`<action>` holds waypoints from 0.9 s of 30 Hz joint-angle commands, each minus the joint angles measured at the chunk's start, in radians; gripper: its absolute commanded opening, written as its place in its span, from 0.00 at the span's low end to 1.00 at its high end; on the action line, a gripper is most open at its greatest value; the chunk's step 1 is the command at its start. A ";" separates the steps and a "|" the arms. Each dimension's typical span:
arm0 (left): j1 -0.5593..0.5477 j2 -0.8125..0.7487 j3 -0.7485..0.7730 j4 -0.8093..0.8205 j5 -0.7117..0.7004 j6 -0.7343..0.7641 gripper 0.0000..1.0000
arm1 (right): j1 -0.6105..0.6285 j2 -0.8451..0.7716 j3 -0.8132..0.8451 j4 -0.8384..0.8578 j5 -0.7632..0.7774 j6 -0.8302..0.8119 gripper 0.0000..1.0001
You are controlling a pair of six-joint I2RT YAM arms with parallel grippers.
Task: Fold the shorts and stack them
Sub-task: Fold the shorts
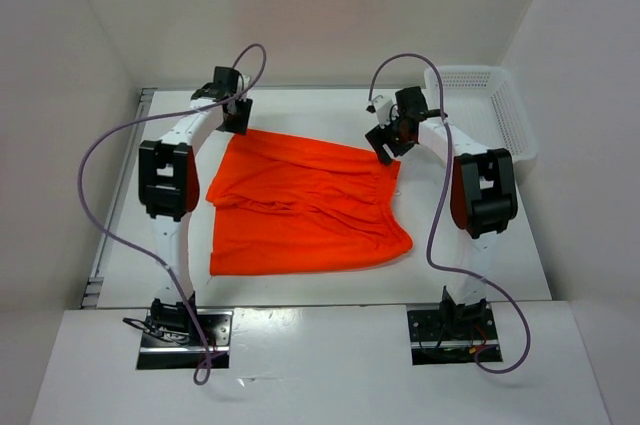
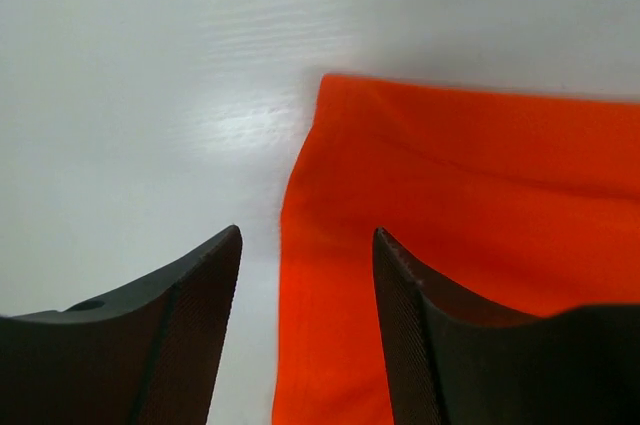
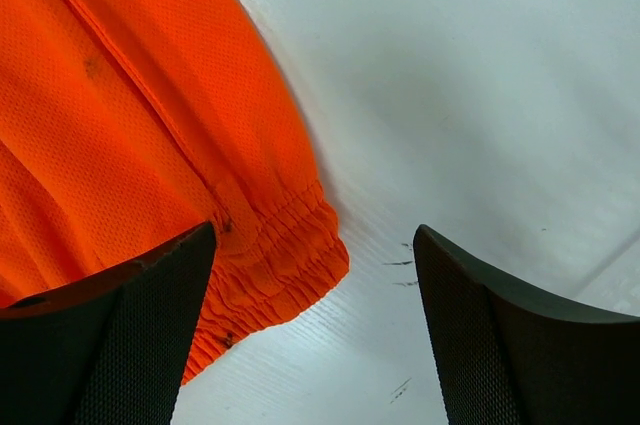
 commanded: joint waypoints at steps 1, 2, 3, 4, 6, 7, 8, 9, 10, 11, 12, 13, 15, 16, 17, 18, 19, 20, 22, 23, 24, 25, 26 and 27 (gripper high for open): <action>-0.008 0.129 0.124 -0.066 0.019 0.003 0.63 | 0.008 0.012 0.044 -0.016 -0.002 -0.044 0.84; -0.008 0.164 0.147 -0.066 0.030 0.003 0.63 | 0.008 0.012 0.044 -0.025 -0.002 -0.044 0.83; -0.008 0.182 0.167 -0.066 0.044 0.003 0.64 | 0.008 0.021 0.033 -0.025 -0.002 -0.044 0.83; -0.008 0.199 0.216 -0.066 0.044 0.003 0.64 | 0.008 0.021 0.033 -0.025 -0.002 -0.044 0.81; -0.008 0.250 0.270 -0.066 0.044 0.003 0.64 | 0.008 0.021 0.024 -0.025 -0.002 -0.053 0.80; -0.008 0.265 0.293 -0.066 0.044 0.003 0.66 | 0.008 0.021 0.024 -0.025 -0.002 -0.054 0.80; -0.008 0.291 0.336 -0.057 0.044 0.003 0.66 | 0.008 0.021 0.014 -0.035 -0.002 -0.054 0.80; -0.008 0.302 0.356 -0.057 0.044 0.003 0.66 | 0.008 0.030 0.013 -0.035 -0.002 -0.054 0.80; -0.008 0.323 0.373 -0.057 0.044 0.003 0.66 | 0.008 0.030 0.004 -0.035 -0.002 -0.054 0.80; -0.019 0.333 0.396 -0.057 0.044 0.003 0.66 | 0.008 0.030 0.004 -0.035 0.009 -0.054 0.80; -0.019 0.333 0.396 -0.066 0.044 0.003 0.66 | 0.008 0.039 0.004 -0.035 0.009 -0.054 0.80; -0.019 0.346 0.407 -0.066 0.044 0.003 0.66 | 0.008 0.039 -0.005 -0.035 0.018 -0.063 0.80; -0.039 0.359 0.395 -0.104 0.056 0.003 0.66 | 0.008 0.050 -0.005 -0.026 0.029 -0.063 0.79; -0.039 0.359 0.382 -0.117 0.045 0.003 0.66 | 0.008 0.050 -0.005 -0.025 0.029 -0.063 0.78; -0.050 0.359 0.367 -0.135 0.033 0.003 0.64 | 0.008 0.050 -0.005 -0.025 0.029 -0.063 0.78; -0.050 0.359 0.330 -0.144 0.033 0.003 0.62 | 0.008 0.050 -0.005 -0.025 0.029 -0.063 0.78; -0.050 0.359 0.309 -0.153 0.033 0.003 0.62 | 0.008 0.050 -0.005 -0.025 0.029 -0.063 0.78; -0.059 0.348 0.287 -0.153 0.050 0.003 0.61 | 0.008 0.050 -0.005 -0.025 0.029 -0.063 0.76; -0.059 0.336 0.241 -0.144 0.071 0.003 0.54 | 0.008 0.059 -0.014 -0.036 0.020 -0.063 0.73; -0.059 0.336 0.241 -0.144 0.071 0.003 0.50 | 0.008 0.059 -0.014 -0.045 0.020 -0.073 0.69; -0.059 0.347 0.241 -0.144 0.071 0.003 0.45 | 0.008 0.059 -0.014 -0.045 0.020 -0.073 0.67; -0.068 0.347 0.241 -0.144 0.071 0.003 0.33 | 0.008 0.071 -0.014 -0.056 0.020 -0.087 0.65; -0.068 0.357 0.252 -0.144 0.071 0.003 0.27 | 0.018 0.072 -0.014 -0.056 0.020 -0.102 0.64; -0.068 0.357 0.252 -0.144 0.071 0.003 0.20 | 0.018 0.084 -0.014 -0.056 0.020 -0.103 0.61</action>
